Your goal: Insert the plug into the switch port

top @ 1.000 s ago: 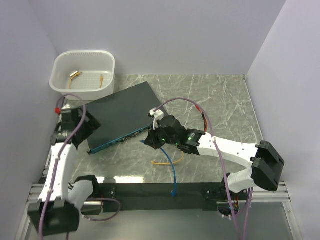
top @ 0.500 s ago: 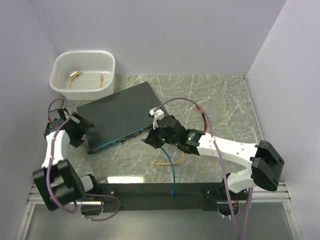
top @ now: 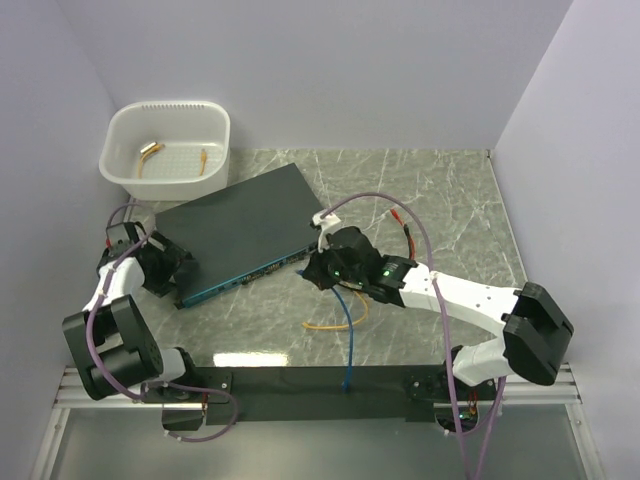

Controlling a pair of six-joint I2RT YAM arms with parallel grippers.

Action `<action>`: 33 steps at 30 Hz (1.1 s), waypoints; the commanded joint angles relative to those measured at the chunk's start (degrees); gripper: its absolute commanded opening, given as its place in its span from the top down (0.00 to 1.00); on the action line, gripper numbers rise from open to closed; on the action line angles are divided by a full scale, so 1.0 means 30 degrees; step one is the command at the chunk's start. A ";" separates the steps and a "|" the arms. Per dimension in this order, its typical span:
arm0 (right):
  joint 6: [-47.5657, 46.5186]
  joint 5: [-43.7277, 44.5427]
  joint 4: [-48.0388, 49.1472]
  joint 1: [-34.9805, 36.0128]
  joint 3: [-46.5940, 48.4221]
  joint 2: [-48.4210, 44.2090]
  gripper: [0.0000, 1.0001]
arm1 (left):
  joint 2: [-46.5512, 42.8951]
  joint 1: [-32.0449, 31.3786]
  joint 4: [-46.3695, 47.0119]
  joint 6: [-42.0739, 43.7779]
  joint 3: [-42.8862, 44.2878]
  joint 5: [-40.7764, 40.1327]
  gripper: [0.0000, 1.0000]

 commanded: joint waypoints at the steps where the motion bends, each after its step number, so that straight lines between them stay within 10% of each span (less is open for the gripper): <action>1: -0.0013 -0.0021 0.1073 -0.0850 -0.0519 -0.1131 1.00 | -0.0273 -0.1600 0.1618 -0.1604 -0.0509 0.0970 0.11; 16: 0.0016 0.0623 0.0665 -0.2025 -0.1076 -0.1922 1.00 | 0.1629 -1.0480 0.6162 -0.7848 0.0306 0.0295 0.11; 33: 0.2007 0.3491 0.4235 -0.2025 -0.3507 0.0069 1.00 | 0.3799 -1.3269 0.8156 -0.8030 0.0779 0.0969 0.13</action>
